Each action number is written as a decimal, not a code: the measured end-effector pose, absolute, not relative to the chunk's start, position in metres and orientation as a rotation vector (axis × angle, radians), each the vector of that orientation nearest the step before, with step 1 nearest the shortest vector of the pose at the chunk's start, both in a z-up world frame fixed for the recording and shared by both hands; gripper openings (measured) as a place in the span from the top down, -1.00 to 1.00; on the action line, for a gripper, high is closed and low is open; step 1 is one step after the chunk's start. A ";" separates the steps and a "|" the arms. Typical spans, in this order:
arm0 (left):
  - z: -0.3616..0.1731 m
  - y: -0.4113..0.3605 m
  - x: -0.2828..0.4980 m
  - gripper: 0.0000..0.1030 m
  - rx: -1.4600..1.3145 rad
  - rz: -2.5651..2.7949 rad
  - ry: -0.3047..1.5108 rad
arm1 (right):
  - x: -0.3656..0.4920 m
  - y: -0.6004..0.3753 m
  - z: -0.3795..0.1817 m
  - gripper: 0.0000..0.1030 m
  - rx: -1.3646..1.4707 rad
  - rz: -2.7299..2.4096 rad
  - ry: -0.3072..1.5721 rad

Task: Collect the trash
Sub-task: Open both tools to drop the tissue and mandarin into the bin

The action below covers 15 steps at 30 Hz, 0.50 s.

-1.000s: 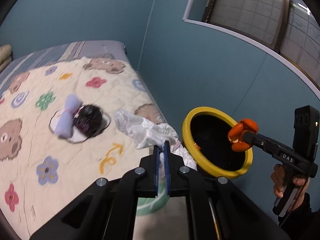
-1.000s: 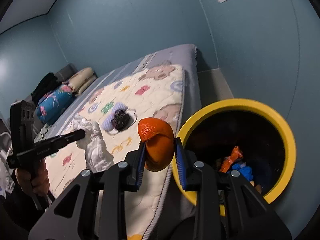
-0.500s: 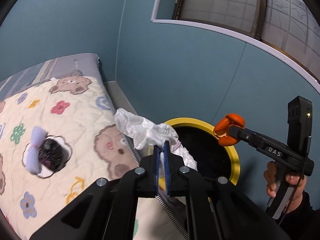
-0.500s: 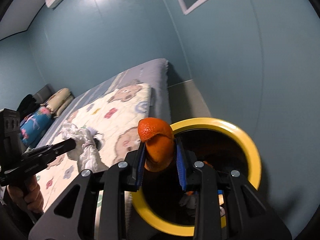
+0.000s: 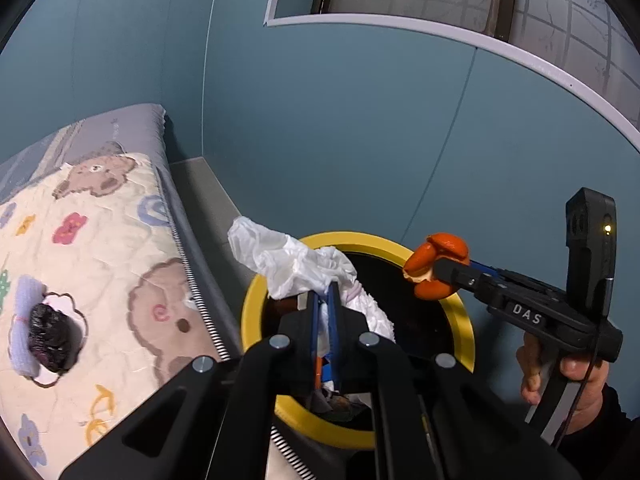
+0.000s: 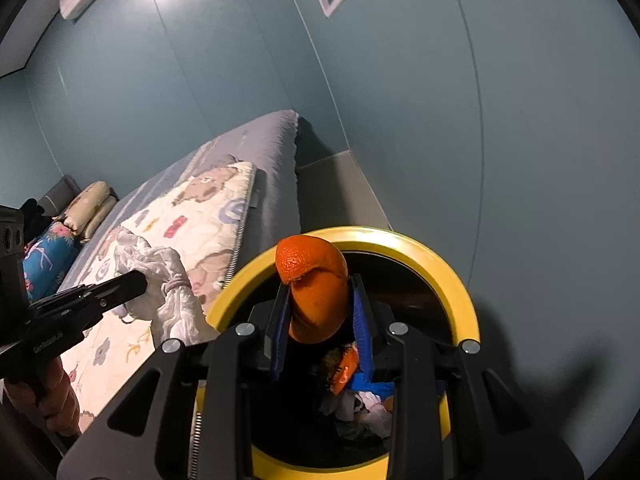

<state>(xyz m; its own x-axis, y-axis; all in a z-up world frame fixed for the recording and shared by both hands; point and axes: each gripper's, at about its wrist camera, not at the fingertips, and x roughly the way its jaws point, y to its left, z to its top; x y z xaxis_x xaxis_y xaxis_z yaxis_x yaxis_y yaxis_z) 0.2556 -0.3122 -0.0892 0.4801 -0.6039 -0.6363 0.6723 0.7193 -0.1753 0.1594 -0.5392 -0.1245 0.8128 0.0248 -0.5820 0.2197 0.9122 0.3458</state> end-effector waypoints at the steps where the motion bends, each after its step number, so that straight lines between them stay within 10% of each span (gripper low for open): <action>1: -0.090 -0.314 0.253 0.92 0.104 -0.781 0.735 | 0.160 -0.541 -0.127 0.46 0.420 -0.115 0.621; 10: -0.111 -0.328 0.261 0.88 0.100 -0.763 0.788 | 0.162 -0.548 -0.132 0.32 0.428 -0.142 0.651; 15: -0.112 -0.322 0.263 0.09 0.082 -0.734 0.786 | 0.159 -0.549 -0.125 0.05 0.410 -0.184 0.634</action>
